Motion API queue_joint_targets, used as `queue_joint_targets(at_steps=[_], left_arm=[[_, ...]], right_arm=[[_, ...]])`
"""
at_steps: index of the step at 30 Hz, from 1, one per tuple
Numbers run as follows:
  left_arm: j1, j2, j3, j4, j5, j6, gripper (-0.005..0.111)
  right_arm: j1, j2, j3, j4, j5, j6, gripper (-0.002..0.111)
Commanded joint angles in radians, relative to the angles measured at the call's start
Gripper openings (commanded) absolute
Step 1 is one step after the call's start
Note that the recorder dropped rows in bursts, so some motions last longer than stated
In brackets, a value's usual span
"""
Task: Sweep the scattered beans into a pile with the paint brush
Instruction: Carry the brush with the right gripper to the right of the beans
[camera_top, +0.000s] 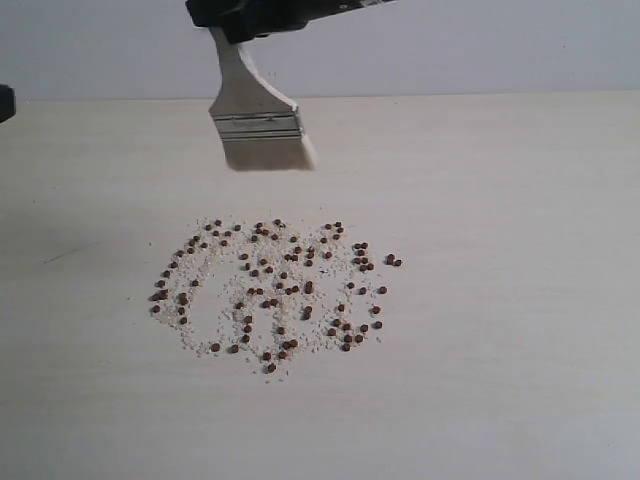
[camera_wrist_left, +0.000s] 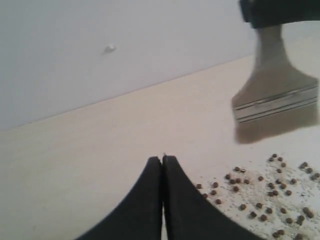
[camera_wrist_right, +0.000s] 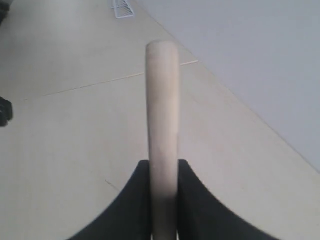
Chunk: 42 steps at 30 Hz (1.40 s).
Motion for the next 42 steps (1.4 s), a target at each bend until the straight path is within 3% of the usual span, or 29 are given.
queue_joint_targets(at_steps=[1,4,9,13,16,17,20,22,27,30,33,37,42], left_arm=[[0.001,-0.187,0.098,-0.015,-0.163,-0.085,0.000],[0.001,-0.392,0.179,-0.015,-0.292,-0.171,0.000],[0.001,-0.800,0.363,-0.015,-0.333,-0.220,0.000],[0.001,-1.038,0.469,-0.015,-0.430,-0.249,0.000],[0.001,-1.053,0.514,-0.015,-0.416,-0.254,0.000],[0.001,-1.053,0.526,-0.015,-0.414,-0.267,0.000],[0.001,-1.052,0.538,-0.015,-0.417,-0.303,0.000],[0.001,-1.053,0.538,-0.015,-0.430,-0.295,0.000],[0.001,-1.053,0.538,-0.015,-0.430,-0.295,0.000],[0.001,-1.053,0.538,-0.015,-0.430,-0.295,0.000],[0.001,-1.053,0.538,-0.015,-0.430,-0.295,0.000],[0.001,-1.053,0.538,-0.015,-0.430,-0.295,0.000],[0.001,-1.053,0.538,-0.015,-0.430,-0.295,0.000]], right_arm=[[-0.010,-0.118,0.125,0.009,0.146,0.005,0.000],[-0.010,-0.237,0.232,0.009,0.305,0.001,0.000],[-0.010,-0.403,0.397,0.009,0.612,-0.065,0.000],[-0.010,-0.451,0.443,0.009,0.640,-0.063,0.000],[0.007,-0.457,0.451,0.073,0.522,-0.054,0.000],[0.020,-0.473,0.466,0.075,0.601,-0.059,0.000],[0.113,-0.548,0.588,0.009,1.059,-0.072,0.000],[0.157,-0.590,0.658,0.009,1.218,-0.040,0.000],[0.242,-0.691,0.785,0.009,1.343,-0.041,0.000],[0.285,-0.732,0.857,0.009,1.429,0.061,0.000],[0.363,-0.796,0.965,0.009,1.630,0.193,0.000],[0.490,-0.875,1.089,0.009,1.809,0.198,0.000],[0.547,-0.892,1.117,0.009,1.633,0.354,0.000]])
